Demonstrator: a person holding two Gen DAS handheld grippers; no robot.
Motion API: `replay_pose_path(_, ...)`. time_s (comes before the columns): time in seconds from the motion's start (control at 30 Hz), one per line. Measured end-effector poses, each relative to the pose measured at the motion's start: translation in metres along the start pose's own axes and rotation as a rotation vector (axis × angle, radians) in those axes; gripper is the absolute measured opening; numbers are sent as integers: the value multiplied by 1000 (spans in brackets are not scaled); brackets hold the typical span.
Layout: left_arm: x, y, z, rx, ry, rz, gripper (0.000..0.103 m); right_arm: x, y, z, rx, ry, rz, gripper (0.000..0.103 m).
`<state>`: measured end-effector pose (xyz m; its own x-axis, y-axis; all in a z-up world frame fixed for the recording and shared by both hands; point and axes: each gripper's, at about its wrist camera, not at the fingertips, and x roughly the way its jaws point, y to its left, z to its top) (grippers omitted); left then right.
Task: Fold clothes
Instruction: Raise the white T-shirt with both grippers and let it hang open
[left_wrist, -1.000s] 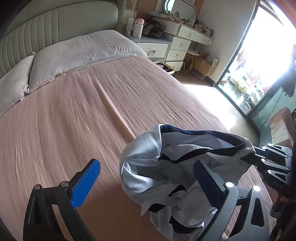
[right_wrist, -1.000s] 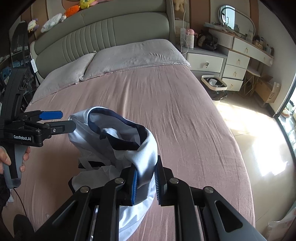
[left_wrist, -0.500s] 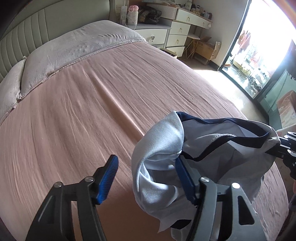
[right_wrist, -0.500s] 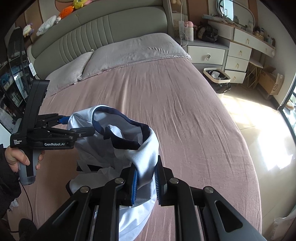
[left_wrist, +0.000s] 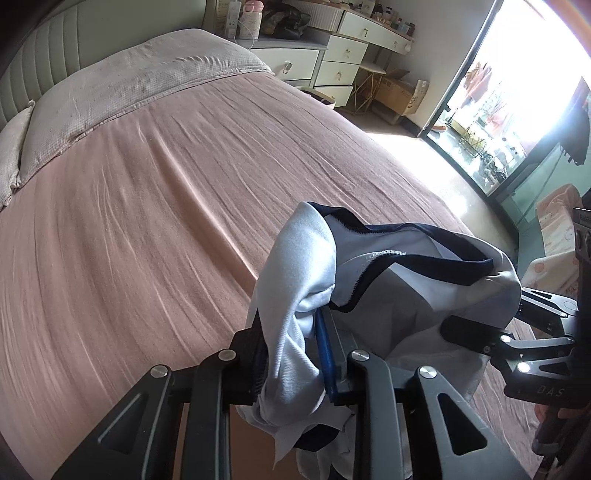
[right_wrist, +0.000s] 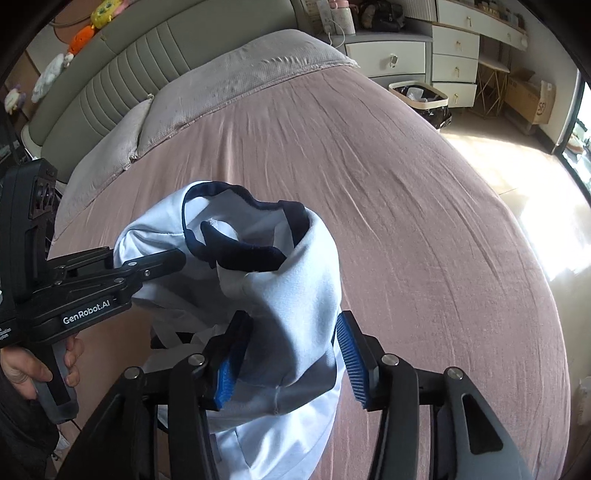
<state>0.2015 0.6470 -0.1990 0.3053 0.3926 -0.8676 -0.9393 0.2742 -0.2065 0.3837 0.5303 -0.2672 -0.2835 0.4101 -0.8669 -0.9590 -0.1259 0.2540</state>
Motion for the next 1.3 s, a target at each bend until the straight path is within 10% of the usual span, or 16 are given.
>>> replay_pose_path(0.4, -25, 24, -10, -191, -78, -20, 6, 1, -5, 4, 104, -28, 67, 10)
replay_pose_path(0.73, -93, 42, -22, -370, -197, -122, 5, -48, -8, 8, 221, -117, 189, 7)
replay_pose_path(1.3, -285, 37, -35, -243, -430, 35, 5, -193, 81, 26, -48, -336, 223, 7)
